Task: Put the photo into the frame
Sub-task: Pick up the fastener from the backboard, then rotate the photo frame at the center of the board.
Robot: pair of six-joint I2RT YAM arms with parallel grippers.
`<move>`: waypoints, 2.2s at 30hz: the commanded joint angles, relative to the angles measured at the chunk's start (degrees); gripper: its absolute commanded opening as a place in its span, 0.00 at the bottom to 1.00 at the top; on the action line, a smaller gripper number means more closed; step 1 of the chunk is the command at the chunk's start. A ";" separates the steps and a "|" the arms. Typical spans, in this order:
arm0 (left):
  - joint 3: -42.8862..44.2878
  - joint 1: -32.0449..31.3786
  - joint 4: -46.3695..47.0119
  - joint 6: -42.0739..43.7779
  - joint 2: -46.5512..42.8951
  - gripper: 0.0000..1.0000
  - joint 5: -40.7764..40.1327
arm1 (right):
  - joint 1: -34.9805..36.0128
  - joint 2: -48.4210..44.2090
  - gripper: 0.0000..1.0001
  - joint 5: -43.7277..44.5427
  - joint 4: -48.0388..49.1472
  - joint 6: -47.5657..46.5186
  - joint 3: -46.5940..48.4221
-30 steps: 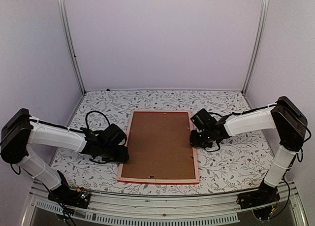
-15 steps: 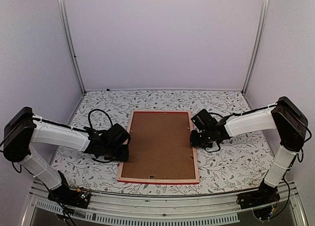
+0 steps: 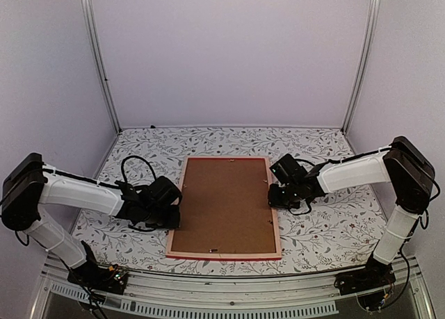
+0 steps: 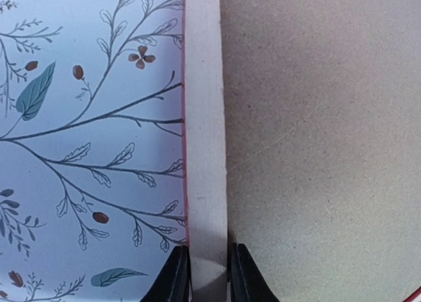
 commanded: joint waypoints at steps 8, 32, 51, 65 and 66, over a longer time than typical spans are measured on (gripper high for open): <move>-0.60 0.00 -4.92 2.10 -2.45 0.47 2.56 | -0.06 -0.02 0.00 -1.25 -0.06 0.83 -0.32; -1.85 -2.96 -7.37 -1.57 -0.84 0.10 3.36 | -0.06 -1.13 0.00 -1.71 1.55 1.20 -2.36; 1.44 -1.48 -5.43 2.52 -2.70 0.54 1.16 | -0.13 -1.51 0.00 -0.67 -0.63 0.55 -1.44; 8.68 10.50 -0.16 20.13 -1.46 0.74 6.61 | -7.31 -0.13 0.00 -6.43 -9.97 -20.03 4.91; 9.83 11.06 -0.06 21.63 -0.65 0.77 6.74 | -7.57 0.14 0.00 -7.54 -10.45 -22.55 5.58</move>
